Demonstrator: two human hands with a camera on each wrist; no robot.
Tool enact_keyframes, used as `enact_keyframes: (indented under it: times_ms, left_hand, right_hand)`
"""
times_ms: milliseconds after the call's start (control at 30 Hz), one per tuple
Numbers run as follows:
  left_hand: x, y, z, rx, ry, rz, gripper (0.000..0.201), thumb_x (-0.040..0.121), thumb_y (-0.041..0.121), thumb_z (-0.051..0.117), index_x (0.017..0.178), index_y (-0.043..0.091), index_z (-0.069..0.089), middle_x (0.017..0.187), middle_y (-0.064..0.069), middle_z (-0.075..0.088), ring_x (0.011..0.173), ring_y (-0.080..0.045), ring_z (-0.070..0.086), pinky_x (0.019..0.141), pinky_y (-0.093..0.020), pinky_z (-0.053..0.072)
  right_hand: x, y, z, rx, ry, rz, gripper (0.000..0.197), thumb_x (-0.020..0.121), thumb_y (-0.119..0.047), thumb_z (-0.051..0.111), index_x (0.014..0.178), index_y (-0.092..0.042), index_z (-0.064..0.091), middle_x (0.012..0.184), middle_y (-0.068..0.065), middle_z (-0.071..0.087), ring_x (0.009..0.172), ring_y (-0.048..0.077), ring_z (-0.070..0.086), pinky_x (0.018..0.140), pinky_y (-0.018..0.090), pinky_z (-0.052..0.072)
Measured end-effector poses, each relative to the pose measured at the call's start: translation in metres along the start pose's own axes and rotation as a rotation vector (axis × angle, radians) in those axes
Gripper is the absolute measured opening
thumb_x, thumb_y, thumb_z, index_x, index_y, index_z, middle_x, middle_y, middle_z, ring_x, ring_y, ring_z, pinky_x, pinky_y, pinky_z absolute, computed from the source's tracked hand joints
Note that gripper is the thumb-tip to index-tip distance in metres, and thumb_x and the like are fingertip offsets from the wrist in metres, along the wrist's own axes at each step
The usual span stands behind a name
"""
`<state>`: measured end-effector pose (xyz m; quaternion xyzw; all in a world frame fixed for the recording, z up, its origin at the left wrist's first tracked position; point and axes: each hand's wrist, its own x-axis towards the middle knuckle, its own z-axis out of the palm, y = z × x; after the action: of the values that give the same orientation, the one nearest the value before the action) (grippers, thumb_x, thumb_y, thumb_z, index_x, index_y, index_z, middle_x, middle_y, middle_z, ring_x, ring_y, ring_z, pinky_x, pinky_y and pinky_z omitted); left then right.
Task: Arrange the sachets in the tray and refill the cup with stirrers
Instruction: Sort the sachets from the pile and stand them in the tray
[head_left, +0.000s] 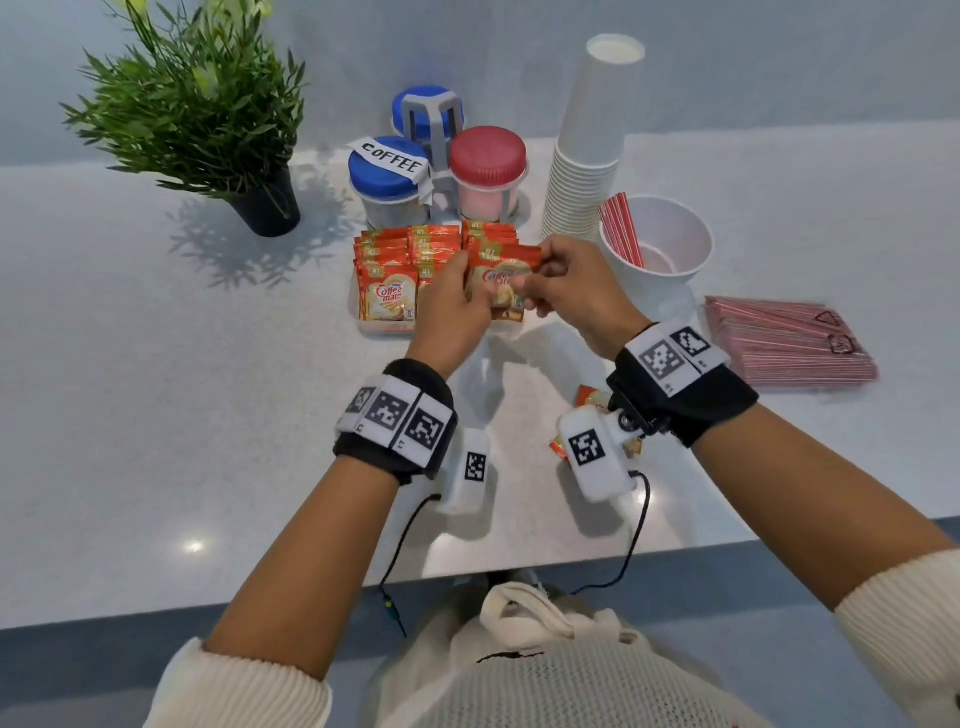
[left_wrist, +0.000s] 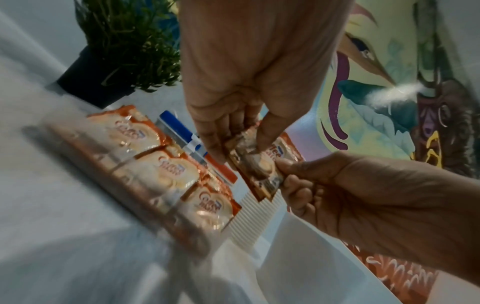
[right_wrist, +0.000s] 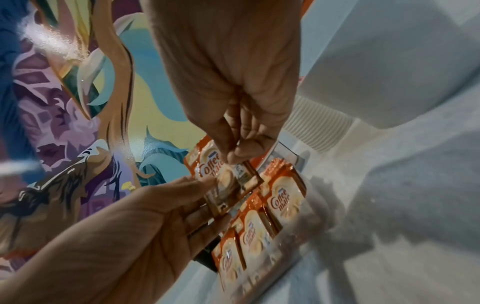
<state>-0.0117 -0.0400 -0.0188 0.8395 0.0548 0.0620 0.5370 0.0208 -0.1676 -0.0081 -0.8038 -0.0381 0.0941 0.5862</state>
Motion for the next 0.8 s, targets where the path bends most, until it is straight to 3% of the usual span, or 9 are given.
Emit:
enact_keyframes:
  times_ms: [100, 267, 333, 400, 433, 500, 633, 800]
  left_hand:
    - [0.017, 0.006, -0.013, -0.003, 0.065, 0.037, 0.021, 0.09, 0.006, 0.054, 0.111, 0.004, 0.053, 0.101, -0.003, 0.059, 0.088, -0.009, 0.054, 0.07, -0.008, 0.045]
    - [0.037, -0.001, -0.026, 0.07, 0.101, 0.048, 0.024, 0.088, 0.004, 0.056, 0.112, 0.004, 0.053, 0.101, -0.001, 0.056, 0.095, -0.011, 0.052, 0.07, -0.006, 0.042]
    - [0.041, -0.009, -0.024, 0.166, 0.068, 0.018, 0.029, 0.087, 0.006, 0.059, 0.115, 0.005, 0.053, 0.112, -0.005, 0.058, 0.105, -0.013, 0.052, 0.081, -0.012, 0.04]
    - [0.044, -0.021, -0.02, 0.289, 0.002, -0.008, 0.035, 0.085, 0.008, 0.061, 0.119, 0.008, 0.053, 0.124, -0.008, 0.055, 0.117, -0.019, 0.05, 0.094, -0.024, 0.04]
    - [0.044, -0.025, -0.018, 0.358, -0.031, -0.013, 0.037, 0.084, 0.009, 0.062, 0.12, 0.009, 0.052, 0.126, -0.009, 0.053, 0.12, -0.022, 0.047, 0.098, -0.03, 0.04]
    - [0.043, -0.032, -0.015, 0.498, -0.081, -0.016, 0.043, 0.083, 0.011, 0.064, 0.123, 0.01, 0.05, 0.129, -0.011, 0.048, 0.123, -0.026, 0.041, 0.102, -0.038, 0.037]
    - [0.042, -0.039, -0.008, 0.666, -0.11, 0.017, 0.056, 0.081, 0.017, 0.066, 0.132, 0.012, 0.041, 0.134, -0.011, 0.04, 0.127, -0.028, 0.034, 0.103, -0.039, 0.031]
    - [0.044, -0.046, -0.002, 0.694, -0.074, 0.012, 0.063, 0.08, 0.025, 0.068, 0.134, 0.012, 0.038, 0.137, -0.011, 0.037, 0.13, -0.028, 0.031, 0.108, -0.04, 0.026]
  right_hand:
    - [0.014, -0.007, -0.003, 0.028, 0.04, -0.035, 0.026, 0.083, 0.004, 0.062, 0.072, -0.014, 0.046, 0.067, 0.004, 0.057, 0.044, 0.002, 0.054, 0.046, 0.016, 0.045]
    - [0.029, 0.0, 0.002, -0.161, 0.09, -0.083, 0.034, 0.082, 0.001, 0.061, 0.07, -0.024, 0.042, 0.078, 0.007, 0.058, 0.064, 0.017, 0.057, 0.056, 0.025, 0.05]
    - [0.03, 0.007, 0.007, -0.241, 0.077, -0.095, 0.037, 0.081, 0.002, 0.061, 0.069, -0.026, 0.041, 0.082, 0.007, 0.057, 0.068, 0.019, 0.056, 0.061, 0.029, 0.051]
    - [0.03, 0.012, 0.012, -0.316, 0.038, -0.1, 0.026, 0.081, 0.002, 0.06, 0.075, -0.02, 0.048, 0.084, 0.002, 0.057, 0.074, 0.018, 0.055, 0.069, 0.031, 0.05]
    - [0.029, 0.014, 0.014, -0.356, 0.012, -0.107, 0.018, 0.081, 0.001, 0.06, 0.084, -0.015, 0.054, 0.087, 0.0, 0.056, 0.078, 0.016, 0.053, 0.071, 0.028, 0.047]
    - [0.03, 0.016, 0.016, -0.447, -0.028, -0.126, 0.022, 0.083, -0.001, 0.058, 0.104, -0.004, 0.058, 0.094, -0.001, 0.057, 0.084, 0.012, 0.05, 0.073, 0.021, 0.039]
    - [0.036, 0.017, 0.022, -0.544, -0.038, -0.151, 0.024, 0.082, -0.002, 0.058, 0.107, -0.002, 0.057, 0.106, 0.015, 0.066, 0.086, 0.021, 0.054, 0.078, 0.025, 0.039]
    - [0.038, 0.021, 0.029, -0.58, -0.079, -0.139, 0.029, 0.081, 0.003, 0.055, 0.11, -0.003, 0.056, 0.108, 0.018, 0.065, 0.098, 0.032, 0.06, 0.08, 0.027, 0.042]
